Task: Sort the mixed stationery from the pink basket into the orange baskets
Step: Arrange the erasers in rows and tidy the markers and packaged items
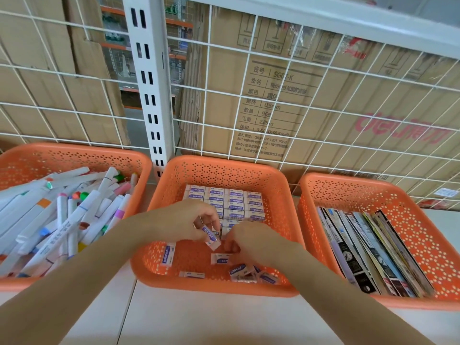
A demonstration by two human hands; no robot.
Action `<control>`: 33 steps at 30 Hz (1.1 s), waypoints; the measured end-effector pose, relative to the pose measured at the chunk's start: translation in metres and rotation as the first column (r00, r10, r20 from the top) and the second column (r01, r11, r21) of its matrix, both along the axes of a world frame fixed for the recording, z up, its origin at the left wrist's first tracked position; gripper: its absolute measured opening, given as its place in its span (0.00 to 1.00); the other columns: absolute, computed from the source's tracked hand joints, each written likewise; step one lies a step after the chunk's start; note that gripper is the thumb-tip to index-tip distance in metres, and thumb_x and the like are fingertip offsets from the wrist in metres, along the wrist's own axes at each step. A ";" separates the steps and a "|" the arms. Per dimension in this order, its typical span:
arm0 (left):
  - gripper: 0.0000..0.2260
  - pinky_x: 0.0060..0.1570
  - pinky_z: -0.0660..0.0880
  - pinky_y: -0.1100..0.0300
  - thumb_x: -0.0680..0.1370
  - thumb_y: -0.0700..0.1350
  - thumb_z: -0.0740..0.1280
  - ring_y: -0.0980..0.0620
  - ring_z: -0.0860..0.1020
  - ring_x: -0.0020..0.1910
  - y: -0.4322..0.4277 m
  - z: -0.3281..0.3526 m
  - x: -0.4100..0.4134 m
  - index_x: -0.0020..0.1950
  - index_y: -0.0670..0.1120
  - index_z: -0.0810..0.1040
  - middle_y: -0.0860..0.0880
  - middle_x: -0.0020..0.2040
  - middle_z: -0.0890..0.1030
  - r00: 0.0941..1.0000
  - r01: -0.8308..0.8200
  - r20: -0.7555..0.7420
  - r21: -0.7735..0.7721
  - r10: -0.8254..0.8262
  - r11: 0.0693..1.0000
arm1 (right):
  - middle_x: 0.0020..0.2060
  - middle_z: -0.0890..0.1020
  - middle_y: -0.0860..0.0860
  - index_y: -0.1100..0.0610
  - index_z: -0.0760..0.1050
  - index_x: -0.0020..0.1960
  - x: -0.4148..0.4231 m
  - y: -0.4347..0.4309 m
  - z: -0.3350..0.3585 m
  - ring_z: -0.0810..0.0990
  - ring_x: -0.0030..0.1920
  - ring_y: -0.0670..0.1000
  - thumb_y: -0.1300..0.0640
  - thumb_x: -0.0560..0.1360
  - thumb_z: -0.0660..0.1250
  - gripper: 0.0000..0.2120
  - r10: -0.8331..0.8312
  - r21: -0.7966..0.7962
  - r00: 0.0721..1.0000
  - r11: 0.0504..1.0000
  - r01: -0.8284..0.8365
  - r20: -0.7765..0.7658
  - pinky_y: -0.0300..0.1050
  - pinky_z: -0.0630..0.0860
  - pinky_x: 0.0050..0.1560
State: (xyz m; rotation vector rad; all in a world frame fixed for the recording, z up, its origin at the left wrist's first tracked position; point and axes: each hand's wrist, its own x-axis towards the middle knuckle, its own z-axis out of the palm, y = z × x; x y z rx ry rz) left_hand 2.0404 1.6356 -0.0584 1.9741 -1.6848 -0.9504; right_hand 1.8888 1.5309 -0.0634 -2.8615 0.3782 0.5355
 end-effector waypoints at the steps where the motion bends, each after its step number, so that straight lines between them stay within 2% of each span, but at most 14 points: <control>1: 0.11 0.40 0.71 0.73 0.72 0.38 0.71 0.62 0.75 0.41 0.001 -0.001 0.001 0.48 0.52 0.77 0.53 0.47 0.78 0.999 -0.017 -0.035 -0.007 0.017 1.000 | 0.49 0.81 0.51 0.54 0.78 0.54 0.003 0.002 -0.002 0.78 0.51 0.53 0.50 0.72 0.70 0.13 0.008 -0.036 1.000 0.999 -0.009 -0.023 0.43 0.70 0.44; 4: 0.10 0.40 0.71 0.72 0.71 0.38 0.73 0.64 0.74 0.36 0.003 -0.002 0.004 0.46 0.51 0.76 0.47 0.46 0.80 0.987 -0.082 -0.143 -0.038 0.076 0.996 | 0.51 0.80 0.52 0.54 0.77 0.55 0.005 0.005 -0.005 0.77 0.51 0.55 0.49 0.72 0.70 0.14 0.073 -0.133 0.997 0.988 -0.075 -0.021 0.44 0.68 0.44; 7: 0.10 0.33 0.71 0.71 0.71 0.38 0.73 0.62 0.75 0.31 0.003 -0.001 0.004 0.48 0.47 0.76 0.45 0.42 0.81 0.969 -0.131 -0.215 -0.038 0.120 0.991 | 0.50 0.80 0.53 0.55 0.76 0.54 0.003 0.005 -0.004 0.77 0.50 0.55 0.48 0.72 0.69 0.14 0.070 -0.116 0.997 0.991 -0.067 0.019 0.45 0.69 0.44; 8: 0.10 0.31 0.73 0.68 0.72 0.38 0.72 0.60 0.76 0.31 0.003 -0.001 0.005 0.48 0.47 0.75 0.46 0.42 0.81 0.965 -0.140 -0.229 -0.029 0.130 0.990 | 0.49 0.79 0.53 0.55 0.76 0.53 0.003 0.004 -0.003 0.76 0.49 0.54 0.48 0.71 0.69 0.15 0.051 -0.090 0.998 0.995 -0.047 0.036 0.45 0.69 0.44; 10: 0.10 0.34 0.76 0.56 0.72 0.39 0.73 0.55 0.79 0.31 0.004 -0.001 0.006 0.47 0.49 0.75 0.50 0.42 0.81 0.962 -0.156 -0.227 -0.013 0.149 0.988 | 0.45 0.78 0.50 0.55 0.75 0.52 0.000 -0.001 0.001 0.75 0.44 0.51 0.49 0.70 0.70 0.14 -0.011 0.016 0.996 1.000 0.010 0.089 0.44 0.68 0.41; 12: 0.10 0.36 0.77 0.52 0.71 0.40 0.73 0.54 0.80 0.32 0.004 -0.001 0.007 0.46 0.51 0.74 0.51 0.39 0.82 0.963 -0.157 -0.225 -0.013 0.150 0.988 | 0.42 0.78 0.48 0.55 0.77 0.50 -0.003 -0.008 0.005 0.74 0.41 0.46 0.54 0.69 0.72 0.11 -0.108 0.196 0.982 0.978 0.077 0.154 0.40 0.70 0.39; 15: 0.09 0.30 0.73 0.68 0.71 0.39 0.73 0.61 0.76 0.30 0.003 0.005 0.006 0.46 0.48 0.75 0.54 0.33 0.79 0.969 -0.120 -0.219 -0.025 0.112 0.992 | 0.40 0.81 0.50 0.58 0.80 0.47 -0.007 -0.018 0.010 0.76 0.38 0.44 0.64 0.68 0.72 0.08 -0.278 0.499 0.938 0.855 0.142 0.209 0.38 0.75 0.41; 18: 0.08 0.33 0.74 0.66 0.71 0.40 0.73 0.62 0.76 0.32 0.001 0.010 0.002 0.46 0.48 0.78 0.54 0.34 0.80 0.957 -0.108 -0.275 -0.037 0.094 0.993 | 0.38 0.79 0.51 0.55 0.78 0.46 -0.010 -0.020 0.016 0.78 0.35 0.46 0.66 0.70 0.72 0.08 -0.436 0.742 0.885 0.645 0.182 0.162 0.39 0.79 0.38; 23: 0.08 0.38 0.75 0.66 0.70 0.40 0.74 0.59 0.77 0.34 -0.007 0.016 -0.005 0.46 0.48 0.78 0.51 0.37 0.80 0.911 -0.224 -0.381 -0.139 0.157 0.965 | 0.37 0.79 0.52 0.57 0.78 0.49 -0.007 -0.020 0.023 0.79 0.33 0.43 0.67 0.72 0.70 0.08 -0.585 0.826 0.785 0.532 0.183 0.203 0.38 0.79 0.36; 26: 0.08 0.36 0.76 0.64 0.70 0.40 0.74 0.56 0.78 0.32 -0.010 0.020 -0.011 0.43 0.44 0.75 0.49 0.36 0.81 0.861 -0.356 -0.444 -0.174 0.250 0.918 | 0.35 0.80 0.50 0.61 0.80 0.49 -0.007 -0.020 0.026 0.80 0.34 0.43 0.65 0.72 0.70 0.06 -0.652 0.860 0.729 0.477 0.182 0.208 0.37 0.80 0.39; 29: 0.07 0.34 0.75 0.65 0.70 0.42 0.74 0.56 0.78 0.29 -0.014 0.021 -0.017 0.39 0.44 0.76 0.52 0.31 0.80 0.825 -0.450 -0.472 -0.214 0.311 0.867 | 0.37 0.81 0.51 0.63 0.80 0.49 -0.009 -0.021 0.026 0.82 0.37 0.45 0.64 0.72 0.70 0.06 -0.701 0.884 0.684 0.431 0.181 0.201 0.42 0.81 0.44; 33: 0.05 0.35 0.76 0.62 0.71 0.40 0.73 0.56 0.77 0.30 -0.019 0.021 -0.021 0.38 0.43 0.78 0.52 0.31 0.78 0.777 -0.494 -0.545 -0.219 0.315 0.841 | 0.39 0.83 0.55 0.62 0.80 0.47 -0.012 -0.022 0.030 0.82 0.38 0.47 0.64 0.72 0.71 0.05 -0.780 0.918 0.600 0.351 0.185 0.177 0.39 0.81 0.40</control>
